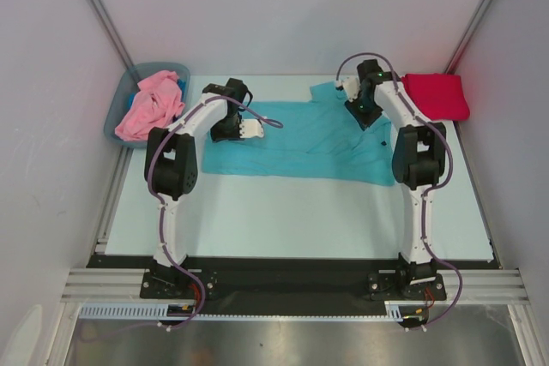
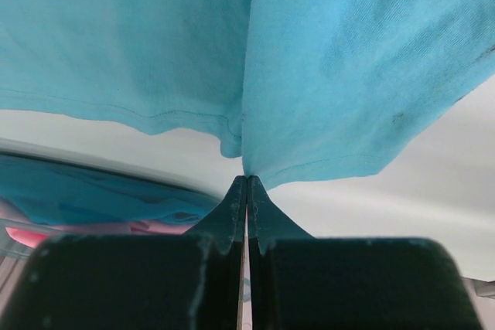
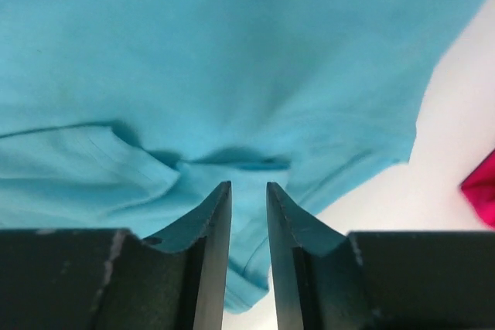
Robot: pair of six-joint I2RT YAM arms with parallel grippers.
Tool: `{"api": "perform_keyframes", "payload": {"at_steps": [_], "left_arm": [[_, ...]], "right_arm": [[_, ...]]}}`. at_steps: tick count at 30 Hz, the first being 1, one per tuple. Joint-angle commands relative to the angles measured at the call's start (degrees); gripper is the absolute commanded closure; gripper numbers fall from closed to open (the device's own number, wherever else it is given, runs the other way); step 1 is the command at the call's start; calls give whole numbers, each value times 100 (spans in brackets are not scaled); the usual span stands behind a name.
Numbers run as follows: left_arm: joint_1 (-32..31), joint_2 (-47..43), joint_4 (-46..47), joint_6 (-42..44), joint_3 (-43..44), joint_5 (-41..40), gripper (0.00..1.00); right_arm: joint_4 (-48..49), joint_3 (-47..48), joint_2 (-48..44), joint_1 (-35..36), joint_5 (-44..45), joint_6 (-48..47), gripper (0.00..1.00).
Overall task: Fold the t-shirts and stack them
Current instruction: Fold the tshirt
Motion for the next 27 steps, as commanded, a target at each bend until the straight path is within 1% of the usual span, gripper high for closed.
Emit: {"api": "perform_keyframes", "payload": {"at_steps": [1, 3, 4, 5, 7, 8, 9, 12, 14, 17, 21, 27], "left_arm": [[-35, -157, 64, -132, -89, 15, 100], [-35, -227, 116, -185, -151, 15, 100], [-35, -262, 160, -211, -195, 15, 100], [-26, -297, 187, -238, -213, 15, 100], [-18, -350, 301, -325, -265, -11, 100], [-9, -368, 336, -343, -274, -37, 100], [0, -411, 336, -378, -266, -63, 100], [26, -456, 372, -414, -257, -143, 100], [27, -465, 372, -422, -257, -248, 100], [35, -473, 372, -422, -257, -345, 100], [27, -500, 372, -458, -248, -406, 100], [0, -508, 372, -545, -248, -415, 100]], "right_arm": [[-113, 475, -48, -542, -809, 645, 69], [-237, 582, -48, -762, -1154, 900, 66], [-289, 660, -57, -832, -1460, 953, 63], [-324, 713, -57, -937, -1611, 980, 58], [-499, 897, 4, -1034, -2085, 1094, 57], [-562, 925, 74, -1209, -2340, 1112, 56], [-649, 960, 127, -1419, -2899, 1112, 56], [-834, 864, 294, -1693, -3579, 1130, 58], [-844, 663, 321, -1773, -3792, 1130, 65], [-730, 355, 347, -1852, -3986, 1112, 64], [-677, 178, 382, -1896, -4152, 1042, 65], [-501, 20, 391, -1914, -4083, 1112, 64]]}}
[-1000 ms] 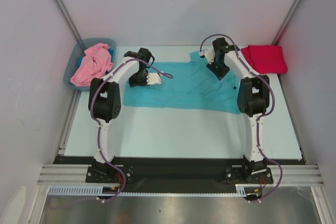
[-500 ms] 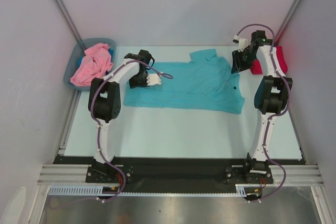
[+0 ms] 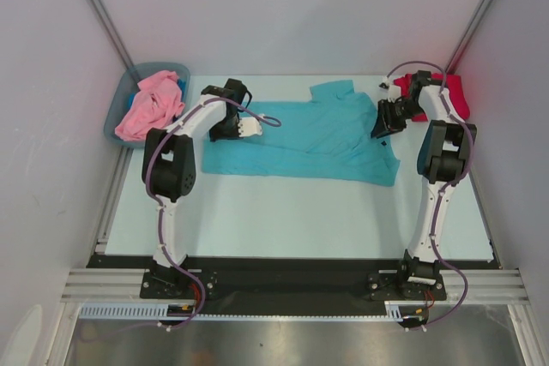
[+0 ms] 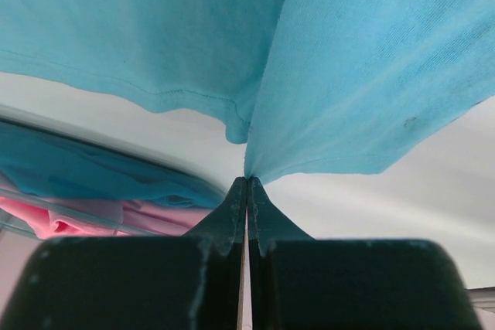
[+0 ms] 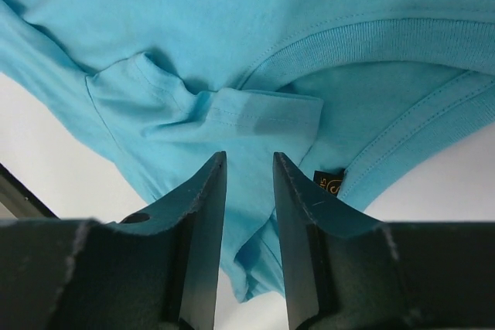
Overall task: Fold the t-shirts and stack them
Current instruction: Fold the tshirt
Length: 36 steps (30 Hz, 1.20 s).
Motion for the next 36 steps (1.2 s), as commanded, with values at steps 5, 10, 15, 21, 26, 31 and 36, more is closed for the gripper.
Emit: {"api": "perform_keyframes", "payload": {"at_steps": [5, 10, 15, 21, 26, 31, 36], "left_arm": [[-28, -384, 55, -179, 3, -72, 100], [-37, -393, 81, -170, 3, -81, 100], [-64, -367, 99, -179, 12, -90, 100], [-107, -358, 125, -179, 73, -81, 100], [-143, -340, 134, -205, 135, -63, 100], [-187, -305, 134, -231, 153, -63, 100], [-195, -279, 134, -223, 161, -81, 100]], "right_arm": [[252, 11, -50, -91, -107, 204, 63], [348, -59, 11, -109, -71, 274, 62], [489, -121, 134, -135, -10, 353, 62], [533, -147, 240, -135, 131, 353, 61], [551, -95, 310, -179, 157, 353, 62], [542, -68, 363, -179, 131, 362, 62], [551, -94, 381, -170, 87, 362, 66]]}}
